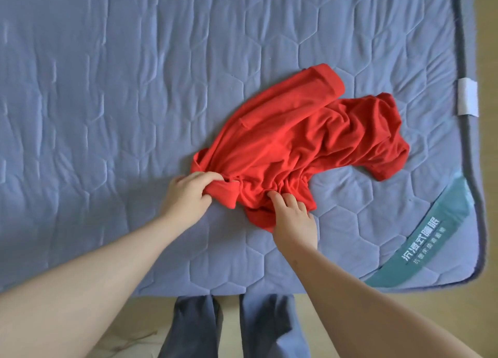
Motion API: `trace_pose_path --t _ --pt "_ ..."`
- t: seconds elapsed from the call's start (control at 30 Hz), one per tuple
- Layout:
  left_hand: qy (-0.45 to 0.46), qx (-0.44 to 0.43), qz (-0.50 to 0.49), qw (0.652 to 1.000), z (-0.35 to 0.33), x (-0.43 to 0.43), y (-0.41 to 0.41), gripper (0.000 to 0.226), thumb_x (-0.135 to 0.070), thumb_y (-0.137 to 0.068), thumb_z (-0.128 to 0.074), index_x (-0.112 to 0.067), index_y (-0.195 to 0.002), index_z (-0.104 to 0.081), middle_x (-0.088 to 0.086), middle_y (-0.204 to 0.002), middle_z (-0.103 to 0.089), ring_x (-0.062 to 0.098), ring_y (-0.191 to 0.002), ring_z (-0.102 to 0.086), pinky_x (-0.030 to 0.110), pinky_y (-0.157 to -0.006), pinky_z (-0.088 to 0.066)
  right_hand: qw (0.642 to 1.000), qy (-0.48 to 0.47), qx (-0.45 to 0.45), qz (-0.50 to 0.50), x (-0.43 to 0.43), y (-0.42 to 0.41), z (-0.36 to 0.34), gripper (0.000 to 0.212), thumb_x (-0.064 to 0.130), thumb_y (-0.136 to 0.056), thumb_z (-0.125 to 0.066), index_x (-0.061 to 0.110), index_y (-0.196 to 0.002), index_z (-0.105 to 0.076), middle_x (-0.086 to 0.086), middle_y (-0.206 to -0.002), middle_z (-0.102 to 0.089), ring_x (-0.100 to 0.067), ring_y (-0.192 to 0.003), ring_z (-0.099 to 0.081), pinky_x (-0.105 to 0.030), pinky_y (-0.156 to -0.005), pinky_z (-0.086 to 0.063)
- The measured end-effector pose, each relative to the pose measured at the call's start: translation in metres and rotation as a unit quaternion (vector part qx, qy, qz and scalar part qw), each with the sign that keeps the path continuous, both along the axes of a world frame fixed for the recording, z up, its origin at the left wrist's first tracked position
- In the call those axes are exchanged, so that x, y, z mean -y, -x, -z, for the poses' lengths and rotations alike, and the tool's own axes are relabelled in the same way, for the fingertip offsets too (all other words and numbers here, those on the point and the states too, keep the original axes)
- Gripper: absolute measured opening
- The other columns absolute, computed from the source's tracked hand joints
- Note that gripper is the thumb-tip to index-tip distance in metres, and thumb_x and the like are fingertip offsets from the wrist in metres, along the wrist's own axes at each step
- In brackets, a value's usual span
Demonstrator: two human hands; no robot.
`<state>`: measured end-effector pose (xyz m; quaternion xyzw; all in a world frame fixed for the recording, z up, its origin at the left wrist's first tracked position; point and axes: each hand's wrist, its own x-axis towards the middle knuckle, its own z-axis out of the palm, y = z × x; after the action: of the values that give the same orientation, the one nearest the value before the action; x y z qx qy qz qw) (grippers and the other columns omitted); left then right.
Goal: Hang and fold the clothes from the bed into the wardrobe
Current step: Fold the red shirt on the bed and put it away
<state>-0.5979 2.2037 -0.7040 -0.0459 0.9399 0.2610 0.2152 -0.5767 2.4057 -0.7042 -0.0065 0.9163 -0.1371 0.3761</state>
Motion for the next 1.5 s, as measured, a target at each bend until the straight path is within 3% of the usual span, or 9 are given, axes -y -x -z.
trace_pose_path --t 0.17,0.37,0.5,0.63,0.7,0.83,1.03,1.27,1.5 --pt "-0.118 0.017 -0.134 0.984 -0.033 0.0 0.017 0.028 -0.005 -0.085 -0.058 -0.016 -0.11 -0.063 0.002 -0.094 -0.067 0.018 -0.087 -0.059 0.023 -0.074 -0.041 0.968 0.104 -0.052 0.223 0.006 0.006 -0.018 0.054 0.009 -0.078 -0.056 0.017 -0.13 -0.047 -0.004 -0.129 -0.05 -0.027 -0.119 -0.045 -0.037 -0.095 -0.039" --pt "-0.193 0.008 -0.053 0.98 -0.082 -0.01 0.013 0.036 0.001 -0.073 -0.052 -0.016 -0.102 -0.067 -0.011 -0.094 -0.062 -0.006 -0.085 -0.051 -0.003 -0.073 -0.033 0.946 0.264 -0.069 0.174 0.053 0.016 -0.072 0.073 0.051 -0.06 -0.059 0.025 -0.128 -0.05 0.006 -0.126 -0.053 -0.016 -0.113 -0.046 -0.033 -0.097 -0.035" --pt "-0.201 -0.085 0.001 0.976 -0.102 0.002 0.006 0.041 -0.009 -0.066 -0.049 -0.031 -0.1 -0.058 -0.007 -0.093 -0.056 0.004 -0.088 -0.052 0.009 -0.077 -0.038 0.93 0.249 -0.106 0.248 0.06 0.022 -0.096 0.047 0.015 -0.065 -0.044 0.026 -0.107 -0.063 0.006 -0.103 -0.064 -0.018 -0.1 -0.054 -0.026 -0.089 -0.041" --pt "-0.004 -0.16 0.009 0.987 -0.097 0.027 0.003 0.045 0.012 -0.056 -0.063 -0.014 -0.093 -0.068 0.006 -0.089 -0.06 0.023 -0.08 -0.059 0.026 -0.06 -0.043 0.914 0.24 -0.135 0.3 0.062 0.016 -0.116 0.061 -0.014 -0.066 -0.04 0.012 -0.116 -0.063 0.002 -0.107 -0.061 -0.015 -0.104 -0.053 -0.006 -0.088 -0.033" --pt "0.016 -0.181 -0.031 0.983 -0.096 0.035 0.003 0.046 0.018 -0.05 -0.064 -0.011 -0.085 -0.071 0.008 -0.084 -0.063 0.029 -0.077 -0.061 0.024 -0.065 -0.04 0.906 0.241 -0.18 0.299 0.064 0.009 -0.126 0.062 -0.009 -0.063 -0.038 0.009 -0.118 -0.062 0.002 -0.108 -0.061 -0.022 -0.109 -0.054 -0.018 -0.095 -0.036" --pt "-0.163 -0.146 -0.218 0.951 -0.117 0.03 0.008 0.051 0.021 -0.06 -0.045 -0.017 -0.084 -0.067 -0.007 -0.087 -0.065 0.012 -0.084 -0.058 0.013 -0.08 -0.041 0.902 0.179 -0.28 0.276 0.062 0.005 -0.136 0.069 0.001 -0.056 -0.033 0.01 -0.119 -0.063 -0.006 -0.113 -0.065 -0.031 -0.105 -0.052 -0.037 -0.093 -0.038" --pt "-0.284 -0.095 -0.381 0.875 -0.168 0.032 0.01 0.048 0.013 -0.078 -0.038 -0.03 -0.074 -0.058 -0.015 -0.077 -0.061 0.003 -0.075 -0.055 0.024 -0.073 -0.042 0.865 0.158 -0.333 0.34 0.056 0.011 -0.161 0.059 -0.004 -0.061 -0.033 0.004 -0.11 -0.065 -0.016 -0.116 -0.054 -0.032 -0.106 -0.048 -0.012 -0.085 -0.024" --pt "-0.293 -0.203 -0.449 0.819 -0.246 0.05 0.01 0.034 -0.001 -0.082 -0.052 -0.032 -0.069 -0.056 -0.018 -0.066 -0.058 -0.012 -0.058 -0.052 0.009 -0.062 -0.04 0.802 0.244 -0.277 0.47 0.055 0.022 -0.24 0.034 -0.001 -0.085 -0.042 0.017 -0.111 -0.056 0.013 -0.072 -0.051 -0.007 -0.064 -0.048 -0.024 -0.057 -0.028" --pt "-0.328 -0.213 -0.438 0.809 -0.337 0.058 -0.002 0.027 -0.011 -0.092 -0.047 -0.034 -0.083 -0.059 -0.014 -0.087 -0.061 0.009 -0.085 -0.053 0.022 -0.076 -0.04 0.786 0.255 -0.286 0.485 0.057 0.011 -0.322 0.031 0.005 -0.087 -0.042 0.016 -0.11 -0.06 0.0 -0.091 -0.059 -0.02 -0.087 -0.053 -0.023 -0.073 -0.032"
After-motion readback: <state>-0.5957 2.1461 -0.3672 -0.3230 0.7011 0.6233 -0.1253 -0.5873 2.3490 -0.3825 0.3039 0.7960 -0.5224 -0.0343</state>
